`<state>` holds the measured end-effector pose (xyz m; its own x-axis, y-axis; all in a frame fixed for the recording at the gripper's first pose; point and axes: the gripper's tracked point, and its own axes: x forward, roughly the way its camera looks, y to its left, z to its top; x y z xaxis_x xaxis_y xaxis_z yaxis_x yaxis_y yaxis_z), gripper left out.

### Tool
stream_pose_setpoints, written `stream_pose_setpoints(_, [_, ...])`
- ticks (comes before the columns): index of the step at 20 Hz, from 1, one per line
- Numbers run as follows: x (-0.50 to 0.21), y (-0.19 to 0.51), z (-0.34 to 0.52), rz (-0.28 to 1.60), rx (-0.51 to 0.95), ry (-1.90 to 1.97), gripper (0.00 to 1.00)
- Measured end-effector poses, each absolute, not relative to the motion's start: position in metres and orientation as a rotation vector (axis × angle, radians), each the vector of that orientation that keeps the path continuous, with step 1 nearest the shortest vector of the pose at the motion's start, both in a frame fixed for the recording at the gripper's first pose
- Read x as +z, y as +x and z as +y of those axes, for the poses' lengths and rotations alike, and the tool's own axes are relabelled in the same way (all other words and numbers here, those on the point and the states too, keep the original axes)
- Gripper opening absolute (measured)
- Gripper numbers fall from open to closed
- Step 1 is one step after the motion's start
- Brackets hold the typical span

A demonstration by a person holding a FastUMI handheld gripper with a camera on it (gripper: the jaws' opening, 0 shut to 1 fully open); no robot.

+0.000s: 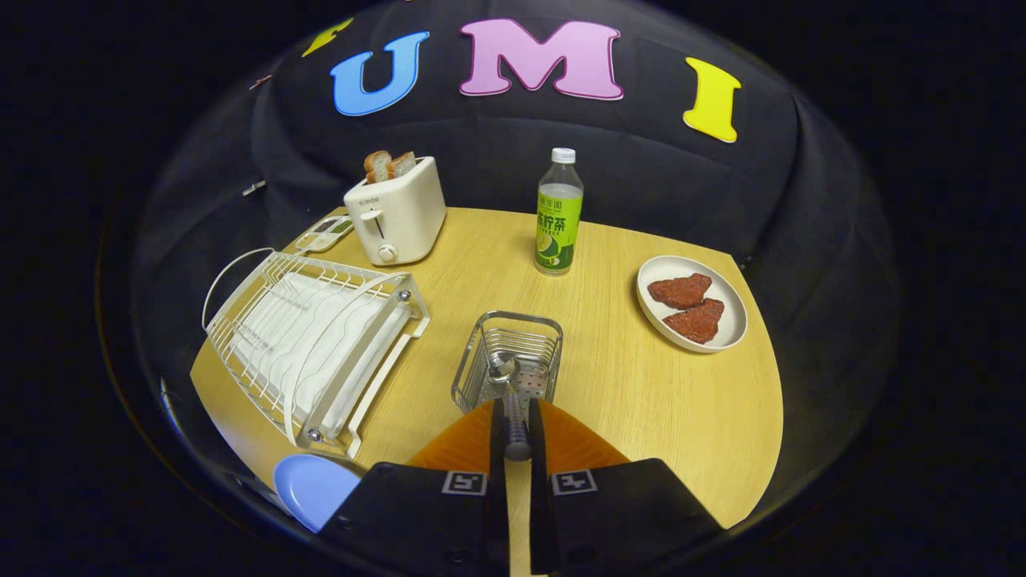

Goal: Take the plate from the dish rack, then take the spoon from the basket and place it into the plate.

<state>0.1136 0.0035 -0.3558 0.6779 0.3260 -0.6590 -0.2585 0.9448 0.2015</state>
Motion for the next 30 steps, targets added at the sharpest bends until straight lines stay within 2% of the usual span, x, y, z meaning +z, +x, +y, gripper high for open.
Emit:
stream_pose_setpoints(4, [-0.346, 0.115, 0.004, 0.743, 0.304, 0.118, 0.09])
stream_pose_setpoints(10, [-0.289, 0.097, -0.021, 0.654, 0.259, 0.137, 0.09])
stream_pose_setpoints(13, [-0.247, 0.062, -0.026, 0.596, 0.28, 0.177, 0.09])
stream_pose_setpoints(18, [-0.213, -0.035, 0.006, 0.598, 0.423, 0.236, 0.09])
stream_pose_setpoints(24, [-0.25, -0.117, 0.073, 0.709, 0.554, 0.314, 0.09])
stream_pose_setpoints(30, [-0.309, -0.129, 0.123, 0.776, 0.629, 0.285, 0.09])
